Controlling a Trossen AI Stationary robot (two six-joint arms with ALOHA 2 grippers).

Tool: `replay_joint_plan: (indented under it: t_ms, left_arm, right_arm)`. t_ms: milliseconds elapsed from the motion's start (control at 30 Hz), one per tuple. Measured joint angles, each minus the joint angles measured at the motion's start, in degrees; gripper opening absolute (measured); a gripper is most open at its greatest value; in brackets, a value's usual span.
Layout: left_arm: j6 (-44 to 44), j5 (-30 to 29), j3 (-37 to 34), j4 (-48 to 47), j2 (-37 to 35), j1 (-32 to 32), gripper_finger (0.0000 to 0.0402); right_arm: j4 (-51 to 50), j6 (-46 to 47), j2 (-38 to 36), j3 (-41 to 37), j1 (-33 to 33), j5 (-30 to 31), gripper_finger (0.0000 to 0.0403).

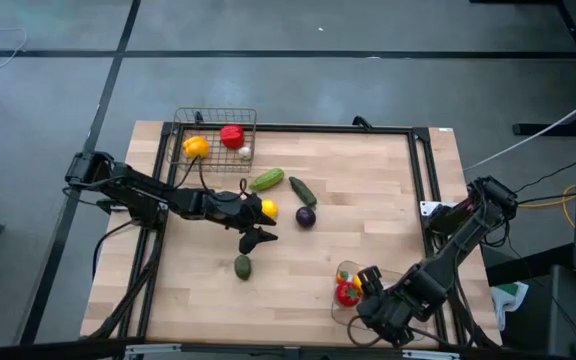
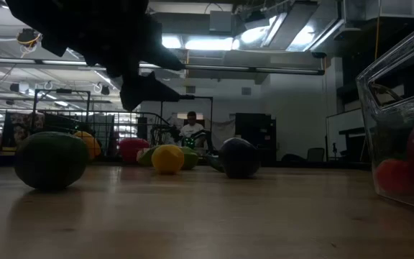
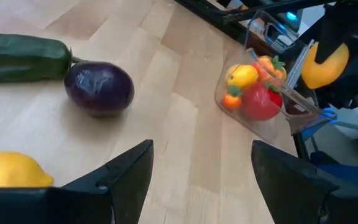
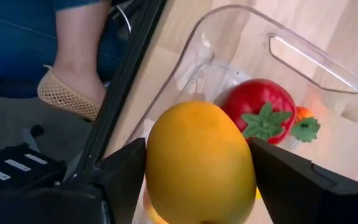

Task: Sort produce into baskets
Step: Put the bottom lemon into the transparent bin, then put the avocado into the transparent bin

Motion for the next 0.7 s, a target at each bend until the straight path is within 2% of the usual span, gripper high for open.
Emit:
replay_joint_plan:
  t_ms: [433,533,633,700]
  left_arm:
    - [2.5,0.0,0.0,0.0,0.0,0.0,0.0265]
    - [4.1,0.0,0.0,0.1,0.0,0.0,0.0265]
    - [5.0,0.0,0.0,0.1,0.0,0.0,0.0265]
    - [5.0,0.0,0.0,0.1,0.0,0.0,0.0265]
  right_arm:
    - [0.1,0.6,0.0,0.0,0.0,0.0,0.0279]
    - [0.1,1.4,0.0,0.0,0.0,0.3,0.0294]
    - [-0.4,3.2,0.0,0.0,0.0,4.2,0.032]
    - [-0.5,3.0,0.0,0.0,0.0,4.5,0.0334]
